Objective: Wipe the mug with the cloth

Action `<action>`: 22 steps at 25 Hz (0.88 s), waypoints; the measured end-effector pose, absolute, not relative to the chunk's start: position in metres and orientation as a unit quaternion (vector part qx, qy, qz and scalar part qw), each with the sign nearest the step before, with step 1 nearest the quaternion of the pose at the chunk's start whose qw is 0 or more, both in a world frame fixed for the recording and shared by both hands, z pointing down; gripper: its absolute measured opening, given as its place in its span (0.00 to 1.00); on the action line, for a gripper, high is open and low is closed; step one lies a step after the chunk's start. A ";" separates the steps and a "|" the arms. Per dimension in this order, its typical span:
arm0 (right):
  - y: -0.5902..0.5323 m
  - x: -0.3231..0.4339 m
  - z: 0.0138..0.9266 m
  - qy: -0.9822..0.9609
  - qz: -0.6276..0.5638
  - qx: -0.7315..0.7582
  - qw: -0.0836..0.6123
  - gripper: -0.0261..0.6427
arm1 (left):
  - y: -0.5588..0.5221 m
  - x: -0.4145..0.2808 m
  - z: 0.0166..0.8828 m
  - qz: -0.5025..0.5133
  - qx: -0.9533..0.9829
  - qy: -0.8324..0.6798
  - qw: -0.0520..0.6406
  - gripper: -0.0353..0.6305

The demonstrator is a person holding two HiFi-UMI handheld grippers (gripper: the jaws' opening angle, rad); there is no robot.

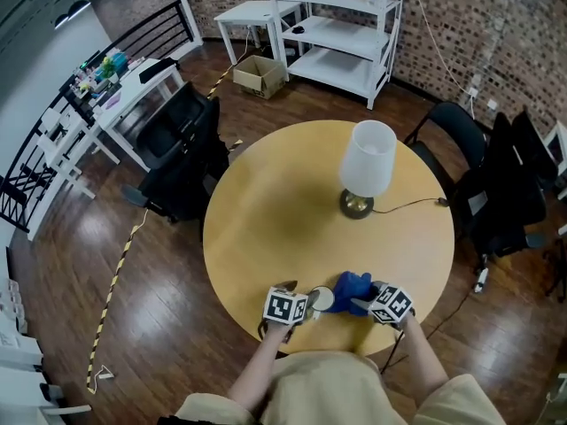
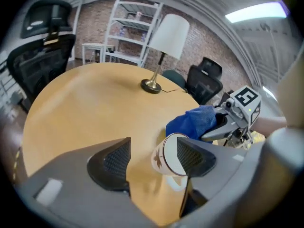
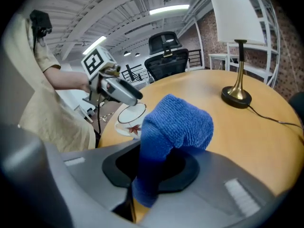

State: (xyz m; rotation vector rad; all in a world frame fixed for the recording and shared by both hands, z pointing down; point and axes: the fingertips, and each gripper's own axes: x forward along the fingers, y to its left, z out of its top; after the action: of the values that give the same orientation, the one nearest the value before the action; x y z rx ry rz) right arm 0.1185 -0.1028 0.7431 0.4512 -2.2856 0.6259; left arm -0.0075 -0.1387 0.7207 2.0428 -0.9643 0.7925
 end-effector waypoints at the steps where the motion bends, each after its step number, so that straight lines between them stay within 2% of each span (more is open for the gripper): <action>1: -0.110 0.117 0.741 -0.883 0.250 0.167 0.362 0.15 | -0.132 -0.012 0.720 0.294 0.787 -0.384 0.383 0.52; 8: -0.161 0.074 0.718 -0.865 0.218 0.149 0.426 0.15 | -0.096 0.011 0.738 0.210 0.739 -0.391 0.506 0.58; 11: -0.177 0.068 0.716 -0.843 0.226 0.163 0.461 0.15 | -0.112 0.016 0.747 0.182 0.719 -0.418 0.524 0.58; 15: -0.174 0.061 0.719 -0.834 0.266 0.143 0.462 0.15 | -0.128 0.023 0.755 0.123 0.684 -0.427 0.578 0.56; 22: -0.171 0.070 0.726 -0.836 0.301 0.139 0.437 0.15 | -0.132 0.013 0.739 0.088 0.691 -0.427 0.577 0.55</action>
State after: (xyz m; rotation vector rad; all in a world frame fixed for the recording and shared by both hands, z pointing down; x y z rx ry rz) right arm 0.0702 -0.1709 0.7259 0.3448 -2.0790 0.7496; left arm 0.0126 -0.1321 0.7386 1.6169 -0.9989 0.2060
